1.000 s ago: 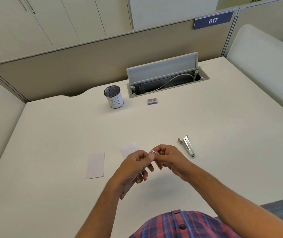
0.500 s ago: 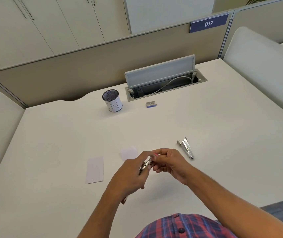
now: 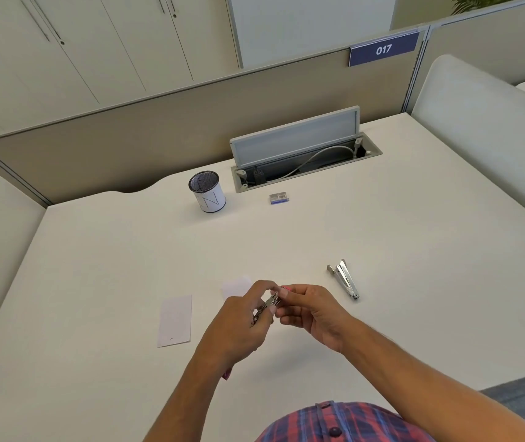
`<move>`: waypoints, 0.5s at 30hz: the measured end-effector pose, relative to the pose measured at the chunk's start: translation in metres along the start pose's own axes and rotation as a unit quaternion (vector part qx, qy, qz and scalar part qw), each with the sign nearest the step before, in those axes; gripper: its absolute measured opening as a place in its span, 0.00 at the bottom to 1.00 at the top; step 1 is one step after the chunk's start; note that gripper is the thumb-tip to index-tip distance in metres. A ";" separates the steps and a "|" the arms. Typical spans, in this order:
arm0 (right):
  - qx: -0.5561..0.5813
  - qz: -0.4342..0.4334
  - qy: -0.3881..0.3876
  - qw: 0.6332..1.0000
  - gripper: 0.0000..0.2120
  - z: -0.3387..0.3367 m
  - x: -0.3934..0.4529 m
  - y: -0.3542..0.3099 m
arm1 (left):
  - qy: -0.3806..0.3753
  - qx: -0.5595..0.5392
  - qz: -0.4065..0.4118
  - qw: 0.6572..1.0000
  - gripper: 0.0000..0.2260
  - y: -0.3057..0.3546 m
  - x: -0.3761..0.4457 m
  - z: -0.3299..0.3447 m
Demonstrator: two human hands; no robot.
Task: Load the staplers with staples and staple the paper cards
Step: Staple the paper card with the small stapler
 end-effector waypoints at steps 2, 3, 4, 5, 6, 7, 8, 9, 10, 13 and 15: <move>0.000 0.000 -0.002 1.000 0.19 0.000 0.000 -0.001 | 0.005 -0.007 -0.003 1.000 0.10 -0.002 0.000 0.000; -0.002 -0.002 -0.003 1.000 0.20 0.000 0.000 -0.001 | 0.007 -0.008 -0.004 1.000 0.09 -0.003 0.000 0.000; -0.006 -0.005 -0.005 1.000 0.20 0.001 0.000 -0.001 | 0.009 -0.007 -0.003 1.000 0.08 -0.004 -0.001 0.000; -0.012 -0.010 -0.006 1.000 0.20 0.001 0.000 -0.002 | 0.010 -0.006 -0.002 1.000 0.07 -0.004 -0.001 0.000; -0.019 -0.017 -0.006 1.000 0.19 0.001 0.000 -0.003 | 0.009 -0.005 -0.001 1.000 0.08 -0.005 -0.001 0.000; -0.025 -0.026 -0.006 0.999 0.19 0.002 0.000 -0.004 | 0.008 -0.004 0.000 1.000 0.08 -0.005 -0.001 0.000; -0.031 -0.033 -0.005 0.999 0.18 0.002 0.000 -0.004 | 0.007 -0.002 0.001 1.000 0.08 -0.005 -0.001 0.000; -0.036 -0.039 -0.004 0.999 0.17 0.002 0.000 -0.005 | 0.007 0.000 0.001 1.000 0.08 -0.005 -0.001 0.000; -0.040 -0.042 -0.004 0.998 0.16 0.003 0.000 -0.005 | 0.007 0.004 0.001 1.000 0.08 -0.005 -0.001 0.000; -0.044 -0.044 -0.002 0.998 0.16 0.004 0.000 -0.004 | 0.009 0.014 0.001 1.000 0.07 -0.007 -0.001 0.001; -0.046 -0.044 0.001 0.998 0.16 0.005 -0.002 -0.003 | 0.011 0.016 0.003 1.000 0.07 -0.008 -0.001 0.003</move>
Point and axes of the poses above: each hand's wrist, its own x-axis towards the middle knuckle, its own z-axis out of the palm, y = z × x, the point moved 8 cm from there along x, towards the middle knuckle, and after that the axes turned 5 degrees about -z, right-handed, at the moved point
